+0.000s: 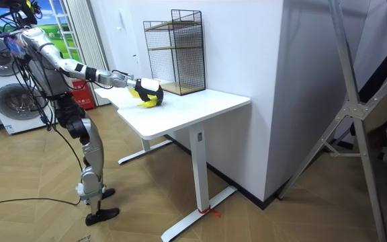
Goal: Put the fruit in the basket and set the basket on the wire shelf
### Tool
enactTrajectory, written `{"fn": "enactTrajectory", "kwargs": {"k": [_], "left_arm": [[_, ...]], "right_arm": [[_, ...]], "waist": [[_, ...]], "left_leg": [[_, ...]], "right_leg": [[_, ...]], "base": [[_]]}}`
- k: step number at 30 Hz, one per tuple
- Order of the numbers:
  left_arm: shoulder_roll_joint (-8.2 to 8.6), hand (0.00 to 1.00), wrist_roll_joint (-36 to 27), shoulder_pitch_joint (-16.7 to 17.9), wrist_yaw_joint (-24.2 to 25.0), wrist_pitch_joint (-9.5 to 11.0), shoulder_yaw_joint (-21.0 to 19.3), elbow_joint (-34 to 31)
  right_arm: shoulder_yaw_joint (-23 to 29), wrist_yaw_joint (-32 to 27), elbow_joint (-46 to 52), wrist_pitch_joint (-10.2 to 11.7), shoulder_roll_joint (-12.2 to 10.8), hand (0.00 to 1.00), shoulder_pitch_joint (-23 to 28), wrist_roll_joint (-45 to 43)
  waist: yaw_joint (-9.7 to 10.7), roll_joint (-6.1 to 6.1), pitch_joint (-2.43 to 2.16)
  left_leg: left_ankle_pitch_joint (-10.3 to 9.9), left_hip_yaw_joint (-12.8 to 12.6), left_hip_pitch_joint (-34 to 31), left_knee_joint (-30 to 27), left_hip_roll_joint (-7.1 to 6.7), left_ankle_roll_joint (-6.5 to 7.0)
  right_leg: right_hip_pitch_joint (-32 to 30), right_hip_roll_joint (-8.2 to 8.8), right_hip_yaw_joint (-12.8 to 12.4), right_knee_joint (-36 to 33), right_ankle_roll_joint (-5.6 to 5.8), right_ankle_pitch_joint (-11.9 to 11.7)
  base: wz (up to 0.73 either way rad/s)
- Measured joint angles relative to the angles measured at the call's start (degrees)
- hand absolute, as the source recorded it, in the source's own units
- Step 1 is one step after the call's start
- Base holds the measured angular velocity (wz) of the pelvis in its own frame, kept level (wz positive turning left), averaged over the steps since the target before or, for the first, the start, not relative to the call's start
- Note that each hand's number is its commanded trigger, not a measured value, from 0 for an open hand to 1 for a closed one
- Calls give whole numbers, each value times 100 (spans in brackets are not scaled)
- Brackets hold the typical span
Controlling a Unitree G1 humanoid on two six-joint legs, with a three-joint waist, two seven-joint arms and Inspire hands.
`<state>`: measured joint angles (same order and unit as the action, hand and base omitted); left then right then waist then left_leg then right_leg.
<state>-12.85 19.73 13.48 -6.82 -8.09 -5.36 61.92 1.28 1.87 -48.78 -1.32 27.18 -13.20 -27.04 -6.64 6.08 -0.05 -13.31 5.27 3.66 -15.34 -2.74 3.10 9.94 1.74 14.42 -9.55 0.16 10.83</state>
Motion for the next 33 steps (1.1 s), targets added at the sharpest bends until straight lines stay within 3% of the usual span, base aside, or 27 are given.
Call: {"fn": "enactTrajectory", "kwargs": {"k": [15, 18, 23, 28, 33], "left_arm": [[0, 0, -4, -106, -1, 18, 5, 2], [-13, 0, -6, -109, -2, 19, 110, 3], [15, 0, 3, -46, -1, 11, 102, 3], [32, 0, 0, -24, -1, 101, 101, -2], [97, 0, -2, -11, -2, 92, 105, 1]], "right_arm": [[-7, 12, -27, -2, -6, 100, -1, 246], [3, 11, 11, -28, -5, 100, 1, 745], [30, 323, 788, -295, -37, 100, 143, 2029], [10, 413, 1437, -300, -302, 100, 337, 3485], [12, 419, 1551, -300, -627, 100, 375, 5056]], "waist": [[2, -16, 8], [16, -23, 13], [88, -65, 46], [152, -170, 46], [209, -211, 17]], "left_leg": [[1, -26, 58, 13, 16, 2], [1, -57, 35, 18, 1, 2], [6, -204, 65, 100, 21, -2], [8, -298, 61, 169, 33, 1], [8, -322, 76, 177, 28, 2]], "right_leg": [[16, 10, -40, -11, 0, 0], [4, 0, -119, -13, 0, 0], [-36, -4, -194, -20, 0, 0], [-104, -5, -267, -16, 0, 0], [-84, 0, -280, 2, 1, 0]], "base": [[0], [-5], [-10], [-9], [0]]}}
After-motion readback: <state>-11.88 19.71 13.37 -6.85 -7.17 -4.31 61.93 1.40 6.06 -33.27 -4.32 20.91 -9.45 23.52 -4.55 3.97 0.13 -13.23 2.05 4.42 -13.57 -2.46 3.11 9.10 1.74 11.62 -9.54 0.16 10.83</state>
